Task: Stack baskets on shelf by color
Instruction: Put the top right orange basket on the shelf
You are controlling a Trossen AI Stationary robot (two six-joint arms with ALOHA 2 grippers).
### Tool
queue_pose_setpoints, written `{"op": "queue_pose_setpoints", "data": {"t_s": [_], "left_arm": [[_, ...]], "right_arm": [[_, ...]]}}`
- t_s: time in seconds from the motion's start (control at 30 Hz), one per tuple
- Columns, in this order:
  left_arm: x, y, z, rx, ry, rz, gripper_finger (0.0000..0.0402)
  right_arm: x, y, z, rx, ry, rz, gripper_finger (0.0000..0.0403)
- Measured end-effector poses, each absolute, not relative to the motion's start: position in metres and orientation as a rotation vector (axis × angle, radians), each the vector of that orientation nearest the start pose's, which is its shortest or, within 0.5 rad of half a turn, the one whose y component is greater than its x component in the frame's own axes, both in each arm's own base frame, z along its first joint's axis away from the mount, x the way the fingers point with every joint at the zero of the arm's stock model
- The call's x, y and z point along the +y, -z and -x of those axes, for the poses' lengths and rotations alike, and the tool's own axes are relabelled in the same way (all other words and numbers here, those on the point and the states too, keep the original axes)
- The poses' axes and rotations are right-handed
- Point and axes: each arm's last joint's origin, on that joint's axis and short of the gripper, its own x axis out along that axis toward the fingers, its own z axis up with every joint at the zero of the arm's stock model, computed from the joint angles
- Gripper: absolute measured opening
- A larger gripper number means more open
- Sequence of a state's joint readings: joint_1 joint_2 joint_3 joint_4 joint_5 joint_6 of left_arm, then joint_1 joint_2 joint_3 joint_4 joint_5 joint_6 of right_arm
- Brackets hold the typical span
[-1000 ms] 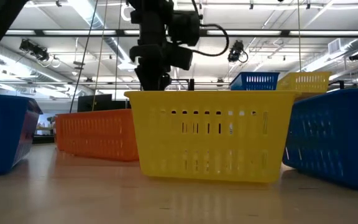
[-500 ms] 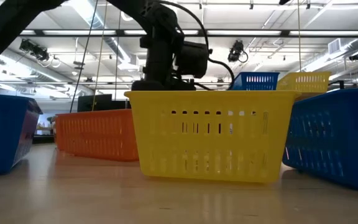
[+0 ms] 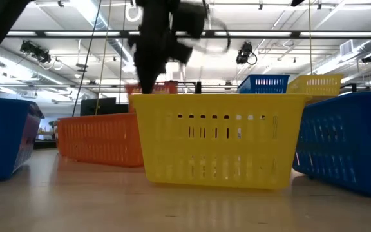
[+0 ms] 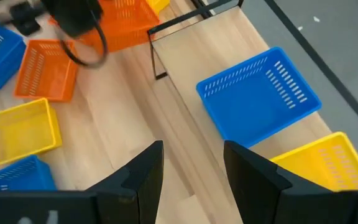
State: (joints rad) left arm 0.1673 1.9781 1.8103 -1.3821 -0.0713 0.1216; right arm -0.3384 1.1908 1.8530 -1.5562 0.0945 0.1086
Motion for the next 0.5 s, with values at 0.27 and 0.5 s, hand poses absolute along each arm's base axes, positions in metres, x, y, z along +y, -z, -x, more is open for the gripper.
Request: {"op": "queue_pose_setpoints", "data": {"t_s": [0.27, 0.5], "left_arm": [[0.068, -0.366, -0.376, 1.199, -0.255, -0.09, 0.0007], [0.079, -0.401, -0.386, 0.954, -0.303, -0.237, 0.0006]], "right_arm": [[-0.052, -0.478, -0.135, 0.774, 0.512, -0.188, 0.0174], [-0.054, -0.488, -0.141, 0.623, 0.526, -0.215, 0.0174]]}}
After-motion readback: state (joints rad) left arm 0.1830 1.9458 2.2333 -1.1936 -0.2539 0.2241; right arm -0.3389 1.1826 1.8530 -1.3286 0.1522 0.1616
